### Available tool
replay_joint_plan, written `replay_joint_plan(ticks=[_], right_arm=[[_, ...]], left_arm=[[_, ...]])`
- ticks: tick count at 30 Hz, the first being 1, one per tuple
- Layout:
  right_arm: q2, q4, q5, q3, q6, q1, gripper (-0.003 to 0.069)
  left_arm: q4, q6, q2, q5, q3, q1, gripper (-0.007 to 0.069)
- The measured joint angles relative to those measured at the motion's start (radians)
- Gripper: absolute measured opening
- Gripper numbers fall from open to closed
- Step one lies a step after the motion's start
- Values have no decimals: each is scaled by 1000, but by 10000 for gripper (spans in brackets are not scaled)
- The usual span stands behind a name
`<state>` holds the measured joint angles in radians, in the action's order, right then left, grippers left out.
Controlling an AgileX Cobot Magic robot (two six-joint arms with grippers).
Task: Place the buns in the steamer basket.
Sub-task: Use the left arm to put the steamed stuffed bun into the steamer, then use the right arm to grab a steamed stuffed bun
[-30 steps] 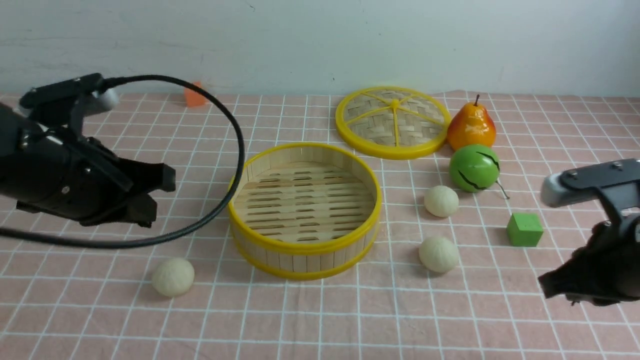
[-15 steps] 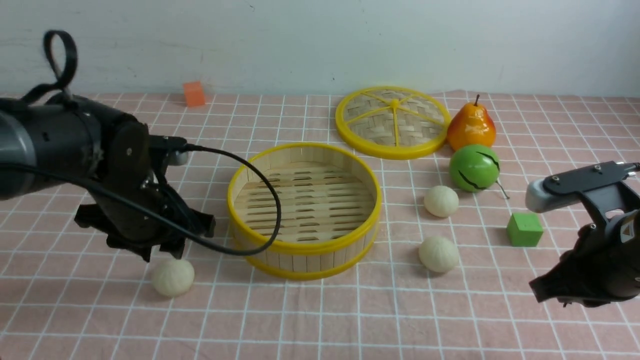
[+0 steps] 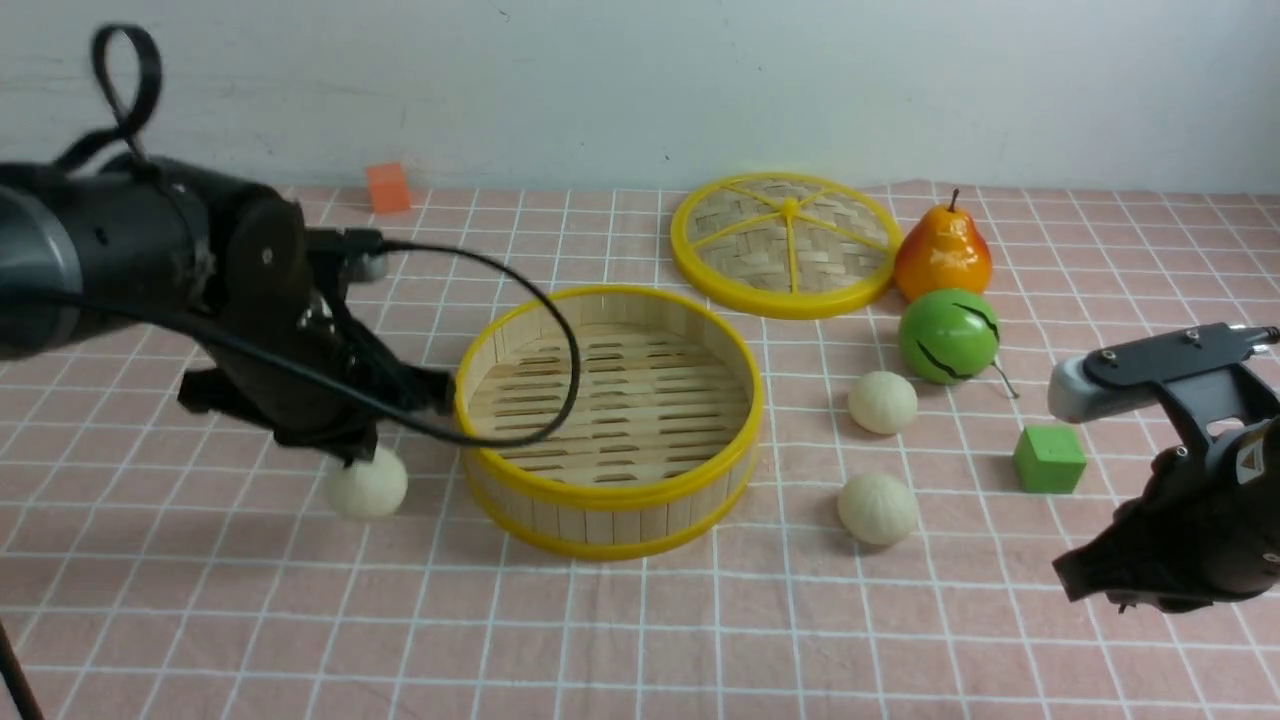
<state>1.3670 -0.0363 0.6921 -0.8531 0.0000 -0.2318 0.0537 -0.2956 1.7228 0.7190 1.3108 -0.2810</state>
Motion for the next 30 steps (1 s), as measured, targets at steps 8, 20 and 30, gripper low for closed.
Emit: replay_joint_plan(ticks=[8, 20, 30], right_arm=[[0, -63, -34, 0, 0, 0, 38], [58, -117, 18, -21, -51, -6, 226], [270, -87, 54, -306, -76, -142, 325]], left_arm=[[-100, 142, 55, -58, 212, -70, -14], [-115, 167, 301, -50, 292, -111, 293], [-111, 167, -86, 154, 329, -111, 248]])
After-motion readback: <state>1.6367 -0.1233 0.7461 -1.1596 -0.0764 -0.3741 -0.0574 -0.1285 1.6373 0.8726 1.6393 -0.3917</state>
